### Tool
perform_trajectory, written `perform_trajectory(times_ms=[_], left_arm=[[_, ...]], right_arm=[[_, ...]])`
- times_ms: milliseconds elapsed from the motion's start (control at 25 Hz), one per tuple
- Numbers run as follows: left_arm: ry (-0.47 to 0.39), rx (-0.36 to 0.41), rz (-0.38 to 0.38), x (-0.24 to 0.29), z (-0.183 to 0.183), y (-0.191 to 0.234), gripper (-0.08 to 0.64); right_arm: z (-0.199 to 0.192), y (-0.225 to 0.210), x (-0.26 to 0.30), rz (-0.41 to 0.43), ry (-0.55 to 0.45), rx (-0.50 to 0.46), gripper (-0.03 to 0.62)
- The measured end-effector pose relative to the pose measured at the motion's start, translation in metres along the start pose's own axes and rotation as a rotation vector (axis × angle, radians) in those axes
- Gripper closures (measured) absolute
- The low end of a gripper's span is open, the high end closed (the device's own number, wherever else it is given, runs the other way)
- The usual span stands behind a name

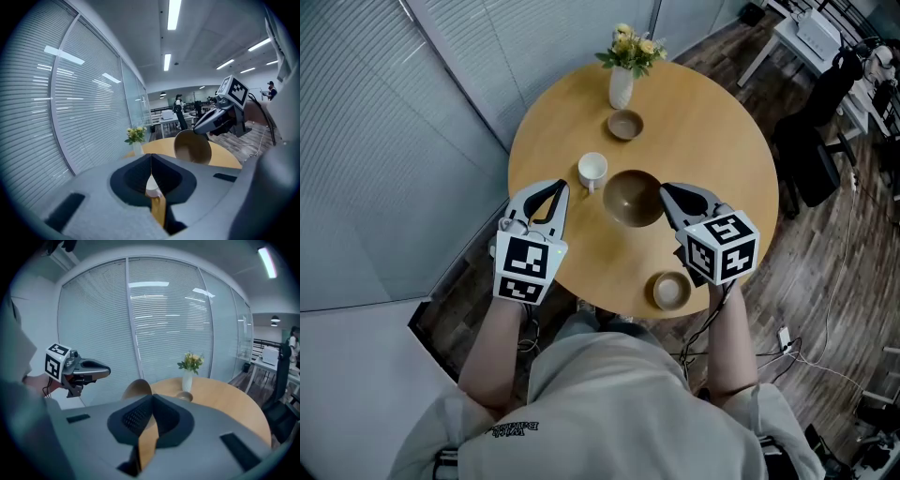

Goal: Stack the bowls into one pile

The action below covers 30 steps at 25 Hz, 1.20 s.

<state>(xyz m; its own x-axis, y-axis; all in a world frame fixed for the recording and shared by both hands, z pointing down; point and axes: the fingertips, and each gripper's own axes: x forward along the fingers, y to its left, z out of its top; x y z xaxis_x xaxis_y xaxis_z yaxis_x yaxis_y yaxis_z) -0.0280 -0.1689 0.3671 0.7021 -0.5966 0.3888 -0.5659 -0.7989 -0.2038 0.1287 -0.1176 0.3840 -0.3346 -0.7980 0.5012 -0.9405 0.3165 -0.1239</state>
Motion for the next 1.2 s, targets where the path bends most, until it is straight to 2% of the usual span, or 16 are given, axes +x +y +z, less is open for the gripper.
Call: perform_trajectory(times_ms=[440,720,880,1040,1200], left_arm=[[-0.047,0.000,0.017,0.034,0.019,0.017,0.538],[-0.056,-0.033,0.033,0.064,0.015,0.026,0.538],[-0.065,-0.032,0.026,0.079,0.016,0.031,0.538],[-0.058,-0.055,0.021,0.095,0.011,0.035,0.538],[-0.037,-0.041,0.008,0.116,0.002,0.037,0.538]], right_arm=[[0.054,-0.050,0.034,-0.040,-0.129,0.141,0.563],[0.072,-0.086,0.069,-0.048,-0.188,0.326,0.563],[0.073,-0.105,0.091,-0.081,-0.176,0.356,0.563],[0.063,-0.126,0.114,-0.142,-0.115,0.355,0.563],[0.052,-0.145,0.143,-0.170,-0.067,0.358,0.563]])
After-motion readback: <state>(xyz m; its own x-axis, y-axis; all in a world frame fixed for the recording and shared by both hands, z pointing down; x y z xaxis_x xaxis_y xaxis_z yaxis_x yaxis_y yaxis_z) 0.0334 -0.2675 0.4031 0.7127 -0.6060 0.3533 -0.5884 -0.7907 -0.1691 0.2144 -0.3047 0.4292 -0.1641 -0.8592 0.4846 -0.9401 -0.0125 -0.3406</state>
